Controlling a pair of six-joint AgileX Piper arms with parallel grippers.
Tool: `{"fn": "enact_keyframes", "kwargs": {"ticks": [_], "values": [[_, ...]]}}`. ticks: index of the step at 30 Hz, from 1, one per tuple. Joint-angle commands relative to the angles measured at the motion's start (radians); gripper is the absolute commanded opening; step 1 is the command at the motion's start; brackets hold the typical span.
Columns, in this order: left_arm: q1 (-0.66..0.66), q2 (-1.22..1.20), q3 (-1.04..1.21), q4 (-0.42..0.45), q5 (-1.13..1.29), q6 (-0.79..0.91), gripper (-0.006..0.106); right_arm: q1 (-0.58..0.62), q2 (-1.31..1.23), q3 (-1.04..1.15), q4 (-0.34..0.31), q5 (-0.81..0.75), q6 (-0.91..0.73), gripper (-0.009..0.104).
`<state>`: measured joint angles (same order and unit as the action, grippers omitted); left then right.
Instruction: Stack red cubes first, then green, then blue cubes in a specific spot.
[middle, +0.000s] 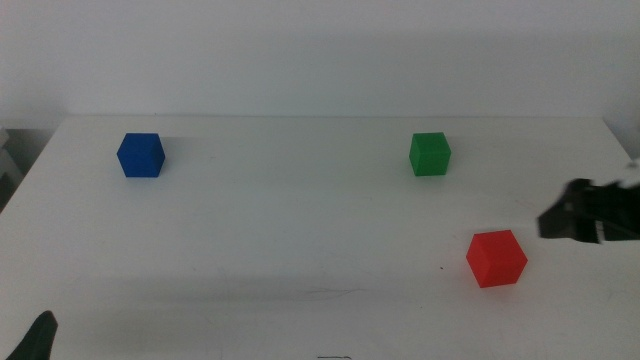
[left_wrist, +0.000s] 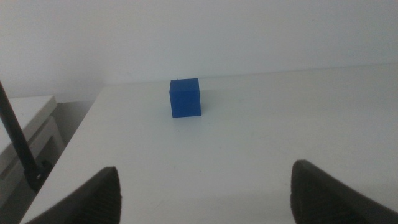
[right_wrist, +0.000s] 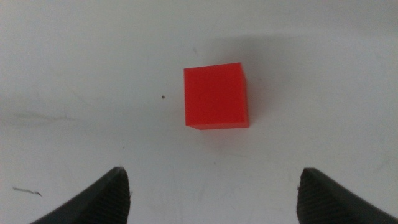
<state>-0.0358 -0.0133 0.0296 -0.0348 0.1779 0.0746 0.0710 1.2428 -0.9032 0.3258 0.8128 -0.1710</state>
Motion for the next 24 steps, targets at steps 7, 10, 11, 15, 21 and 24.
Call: {"fn": "enact_keyframes", "kwargs": {"ticks": [7,10,11,15,21,24], "values": [[0.000,-0.020,-0.003,-0.004,-0.083,-0.005,0.094,0.121,0.264,-0.214,-0.166,0.068,0.061,0.075],[0.000,-0.020,-0.003,-0.004,-0.083,-0.005,0.094,0.147,0.336,-0.256,-0.214,0.070,0.104,0.074],[0.000,-0.020,-0.003,-0.004,-0.083,-0.005,0.094,0.151,0.353,-0.267,-0.226,0.067,0.112,0.074],[0.000,-0.020,-0.003,-0.004,-0.083,-0.005,0.094,0.156,0.423,-0.295,-0.237,0.044,0.137,0.074],[0.000,-0.020,-0.003,-0.004,-0.083,-0.005,0.094,0.157,0.487,-0.307,-0.229,0.015,0.140,0.074],[0.000,-0.020,-0.003,-0.004,-0.083,-0.005,0.094,0.157,0.512,-0.307,-0.231,-0.004,0.140,0.074]]}}
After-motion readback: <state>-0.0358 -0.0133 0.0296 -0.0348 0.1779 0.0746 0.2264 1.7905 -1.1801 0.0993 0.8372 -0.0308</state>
